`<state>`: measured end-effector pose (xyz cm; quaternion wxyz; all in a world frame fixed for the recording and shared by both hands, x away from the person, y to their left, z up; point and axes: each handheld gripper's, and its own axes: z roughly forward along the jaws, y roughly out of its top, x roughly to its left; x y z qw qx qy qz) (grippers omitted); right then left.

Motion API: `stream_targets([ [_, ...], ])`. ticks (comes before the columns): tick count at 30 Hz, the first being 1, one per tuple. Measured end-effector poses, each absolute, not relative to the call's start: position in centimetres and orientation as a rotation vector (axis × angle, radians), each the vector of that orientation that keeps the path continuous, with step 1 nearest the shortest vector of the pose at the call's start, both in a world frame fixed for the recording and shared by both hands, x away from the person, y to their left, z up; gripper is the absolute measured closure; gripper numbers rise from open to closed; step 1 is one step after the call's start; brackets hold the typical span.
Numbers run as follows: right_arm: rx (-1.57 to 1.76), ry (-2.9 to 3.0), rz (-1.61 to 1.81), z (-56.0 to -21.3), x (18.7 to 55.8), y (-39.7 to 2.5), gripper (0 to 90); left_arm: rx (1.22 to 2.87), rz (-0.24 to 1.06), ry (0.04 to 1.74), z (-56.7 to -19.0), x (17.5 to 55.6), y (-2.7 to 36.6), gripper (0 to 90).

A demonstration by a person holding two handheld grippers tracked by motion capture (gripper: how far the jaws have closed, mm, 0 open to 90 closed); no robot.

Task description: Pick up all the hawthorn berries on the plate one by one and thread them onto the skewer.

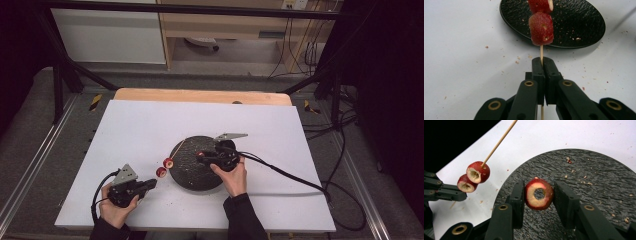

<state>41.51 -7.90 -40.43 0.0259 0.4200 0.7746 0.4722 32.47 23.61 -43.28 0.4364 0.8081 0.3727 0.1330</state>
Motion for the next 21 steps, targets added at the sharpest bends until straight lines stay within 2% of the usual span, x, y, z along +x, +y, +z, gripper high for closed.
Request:
stream_targets([
  [21,1.419,2.034,1.783,-42.4,39.5,-11.0,62.9,2.010,0.340,0.911,-43.0,32.4,22.1,88.0],
])
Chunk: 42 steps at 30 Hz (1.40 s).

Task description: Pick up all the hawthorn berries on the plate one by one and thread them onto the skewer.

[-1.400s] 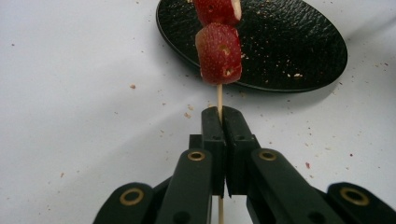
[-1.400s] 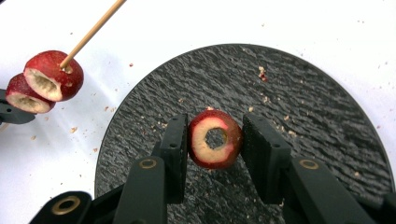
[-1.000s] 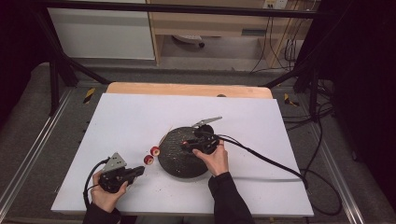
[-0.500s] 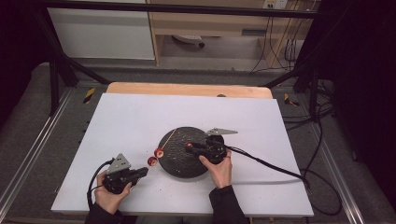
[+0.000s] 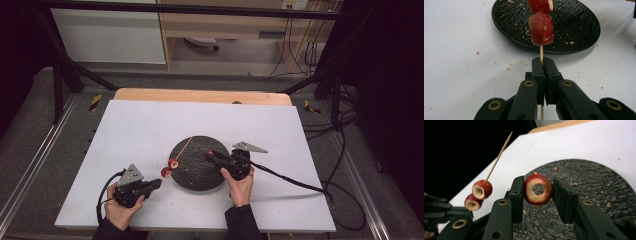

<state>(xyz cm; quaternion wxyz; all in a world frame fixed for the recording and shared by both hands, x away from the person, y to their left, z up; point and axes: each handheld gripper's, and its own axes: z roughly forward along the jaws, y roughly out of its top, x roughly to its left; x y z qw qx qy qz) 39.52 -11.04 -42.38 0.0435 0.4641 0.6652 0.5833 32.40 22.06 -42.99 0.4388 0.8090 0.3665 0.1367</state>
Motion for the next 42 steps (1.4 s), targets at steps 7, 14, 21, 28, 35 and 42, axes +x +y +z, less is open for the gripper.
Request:
stream_targets([
  [7,1.425,1.937,1.847,-42.2,39.4,-11.3,62.9,2.010,0.349,0.895,-42.5,32.4,21.0,88.0],
  [14,1.437,1.836,1.906,-41.9,39.4,-11.7,63.0,2.013,0.351,0.889,-42.2,32.7,20.1,88.0],
  [21,1.453,1.741,1.950,-41.6,39.3,-12.5,63.0,2.007,0.357,0.880,-41.8,32.8,19.1,88.0],
  [28,1.468,1.671,2.017,-40.7,39.5,-12.9,62.9,1.995,0.358,0.865,-41.4,32.8,18.2,88.0],
  [35,1.468,1.599,2.068,-39.8,40.1,-13.4,63.0,1.990,0.351,0.851,-41.3,32.8,17.2,88.0],
  [42,1.487,1.518,2.100,-39.2,40.6,-13.8,63.0,1.994,0.354,0.846,-41.3,32.7,16.3,88.0],
])
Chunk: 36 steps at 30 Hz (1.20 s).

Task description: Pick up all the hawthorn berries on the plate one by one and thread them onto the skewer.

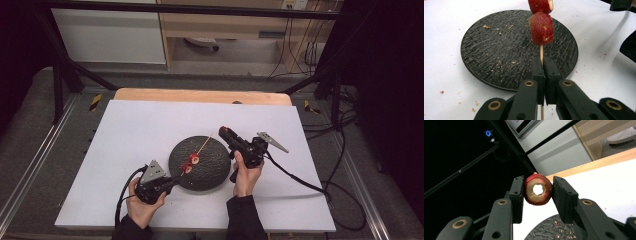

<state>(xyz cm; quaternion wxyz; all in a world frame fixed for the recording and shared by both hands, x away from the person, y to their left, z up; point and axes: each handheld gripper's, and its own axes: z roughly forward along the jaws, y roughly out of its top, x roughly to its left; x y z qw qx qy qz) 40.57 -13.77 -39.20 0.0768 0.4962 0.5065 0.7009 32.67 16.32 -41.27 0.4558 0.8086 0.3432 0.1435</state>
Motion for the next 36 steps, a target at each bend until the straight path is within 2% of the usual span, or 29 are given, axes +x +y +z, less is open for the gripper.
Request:
stream_targets([
  [14,1.531,1.383,2.173,-39.6,41.7,-13.3,63.0,1.992,0.340,0.846,-41.9,32.6,15.4,88.0],
  [36,1.547,1.335,2.230,-40.9,41.2,-12.3,63.0,1.965,0.329,0.864,-42.2,32.6,14.9,88.0],
])
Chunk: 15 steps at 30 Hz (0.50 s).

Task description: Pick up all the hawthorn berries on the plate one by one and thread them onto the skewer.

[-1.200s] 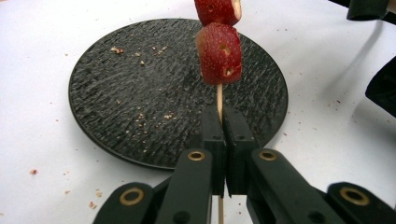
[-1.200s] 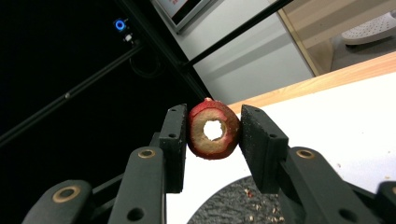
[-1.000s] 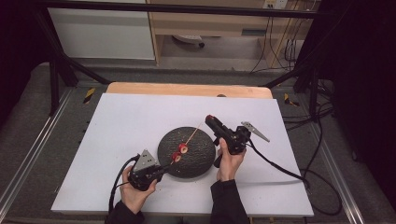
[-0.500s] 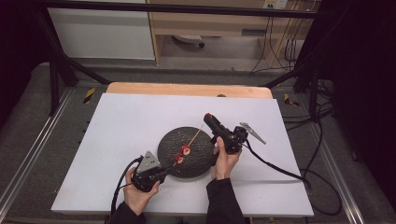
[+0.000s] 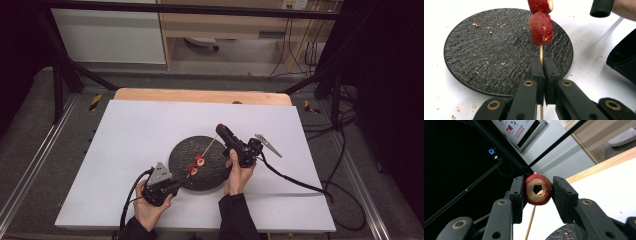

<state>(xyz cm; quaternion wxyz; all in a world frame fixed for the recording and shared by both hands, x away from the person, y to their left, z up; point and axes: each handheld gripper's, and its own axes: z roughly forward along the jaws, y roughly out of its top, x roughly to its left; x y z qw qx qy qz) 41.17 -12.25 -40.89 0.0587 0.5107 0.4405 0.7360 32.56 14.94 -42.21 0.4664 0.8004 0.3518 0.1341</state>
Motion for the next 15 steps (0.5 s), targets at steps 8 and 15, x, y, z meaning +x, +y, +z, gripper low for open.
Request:
stream_targets([
  [8,1.547,1.309,2.241,-41.2,41.1,-12.0,63.0,1.921,0.324,0.904,-41.9,32.6,14.2,88.0],
  [15,1.543,1.295,2.255,-41.2,40.9,-12.0,63.1,1.913,0.320,0.911,-41.6,33.0,13.1,88.0],
])
